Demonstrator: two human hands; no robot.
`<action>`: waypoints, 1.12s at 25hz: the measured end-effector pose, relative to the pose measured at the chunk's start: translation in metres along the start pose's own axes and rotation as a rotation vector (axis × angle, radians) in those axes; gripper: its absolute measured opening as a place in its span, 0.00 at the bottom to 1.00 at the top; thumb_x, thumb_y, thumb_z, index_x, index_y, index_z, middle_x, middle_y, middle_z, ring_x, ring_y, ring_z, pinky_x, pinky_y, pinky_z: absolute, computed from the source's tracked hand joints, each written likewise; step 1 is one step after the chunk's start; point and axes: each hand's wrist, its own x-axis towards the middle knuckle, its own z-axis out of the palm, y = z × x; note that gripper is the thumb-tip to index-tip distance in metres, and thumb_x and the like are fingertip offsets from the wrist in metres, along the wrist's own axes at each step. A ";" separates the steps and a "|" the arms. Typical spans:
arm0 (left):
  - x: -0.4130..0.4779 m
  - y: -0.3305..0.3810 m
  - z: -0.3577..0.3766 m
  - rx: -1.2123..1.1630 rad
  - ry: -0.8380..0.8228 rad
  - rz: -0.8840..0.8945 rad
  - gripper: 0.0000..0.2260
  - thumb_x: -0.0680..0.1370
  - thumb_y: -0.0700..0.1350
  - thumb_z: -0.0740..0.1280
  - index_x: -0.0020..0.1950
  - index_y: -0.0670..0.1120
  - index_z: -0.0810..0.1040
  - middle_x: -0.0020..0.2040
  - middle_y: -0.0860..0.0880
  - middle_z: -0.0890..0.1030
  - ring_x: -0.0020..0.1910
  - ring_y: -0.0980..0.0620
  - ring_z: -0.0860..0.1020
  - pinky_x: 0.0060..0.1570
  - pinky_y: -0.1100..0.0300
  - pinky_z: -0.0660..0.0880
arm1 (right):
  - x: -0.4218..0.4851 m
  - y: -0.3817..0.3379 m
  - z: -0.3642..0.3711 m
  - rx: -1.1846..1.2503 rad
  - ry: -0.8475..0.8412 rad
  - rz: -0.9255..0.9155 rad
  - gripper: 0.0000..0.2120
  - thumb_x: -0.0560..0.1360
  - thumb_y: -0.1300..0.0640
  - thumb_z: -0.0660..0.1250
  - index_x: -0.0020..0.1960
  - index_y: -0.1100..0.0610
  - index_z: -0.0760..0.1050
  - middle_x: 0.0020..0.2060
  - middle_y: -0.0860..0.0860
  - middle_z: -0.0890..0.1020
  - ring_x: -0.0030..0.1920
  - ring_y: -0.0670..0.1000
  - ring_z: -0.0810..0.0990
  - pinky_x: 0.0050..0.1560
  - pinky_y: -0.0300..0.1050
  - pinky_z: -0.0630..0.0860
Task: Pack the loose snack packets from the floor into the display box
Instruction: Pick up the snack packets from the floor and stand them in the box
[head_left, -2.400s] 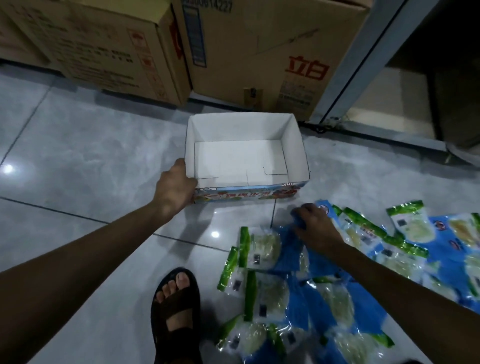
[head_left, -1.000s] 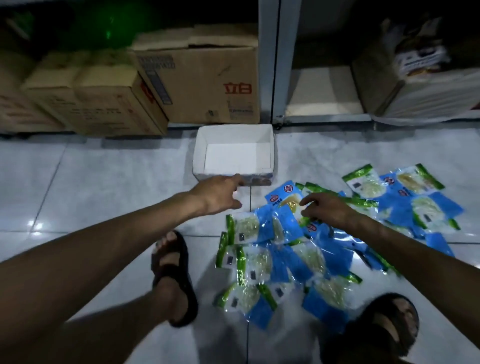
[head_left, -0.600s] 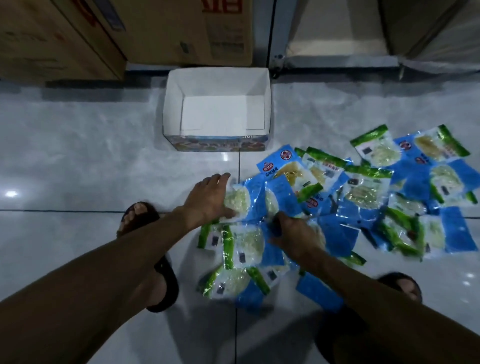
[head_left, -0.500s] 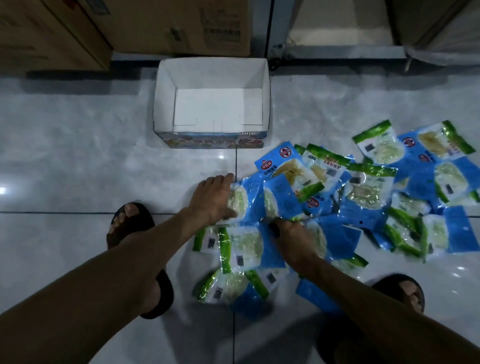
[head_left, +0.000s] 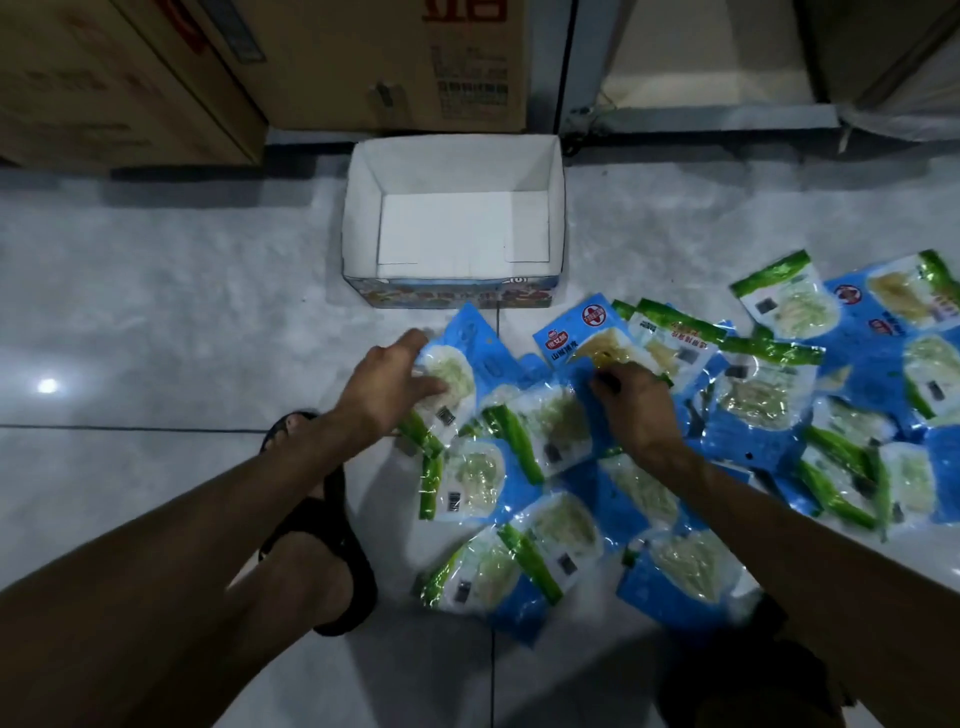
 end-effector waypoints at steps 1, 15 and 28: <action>-0.002 0.000 -0.008 -0.042 0.017 -0.006 0.18 0.72 0.47 0.74 0.58 0.48 0.71 0.47 0.41 0.81 0.46 0.41 0.78 0.44 0.56 0.73 | 0.004 0.000 0.005 -0.043 0.017 0.013 0.11 0.77 0.59 0.66 0.56 0.63 0.79 0.55 0.60 0.80 0.55 0.60 0.78 0.54 0.45 0.72; -0.012 -0.010 0.007 -0.141 0.002 0.171 0.10 0.77 0.35 0.68 0.51 0.51 0.79 0.47 0.49 0.83 0.44 0.57 0.82 0.39 0.78 0.71 | 0.009 -0.001 0.019 -0.166 0.032 0.084 0.16 0.76 0.67 0.64 0.63 0.61 0.69 0.56 0.60 0.79 0.55 0.59 0.79 0.54 0.51 0.78; -0.018 0.007 0.004 0.052 0.017 0.175 0.12 0.79 0.35 0.63 0.49 0.48 0.84 0.53 0.45 0.84 0.51 0.47 0.81 0.49 0.66 0.72 | 0.006 -0.010 -0.024 -0.063 -0.091 0.058 0.11 0.77 0.57 0.66 0.57 0.61 0.76 0.53 0.60 0.81 0.52 0.60 0.79 0.50 0.46 0.72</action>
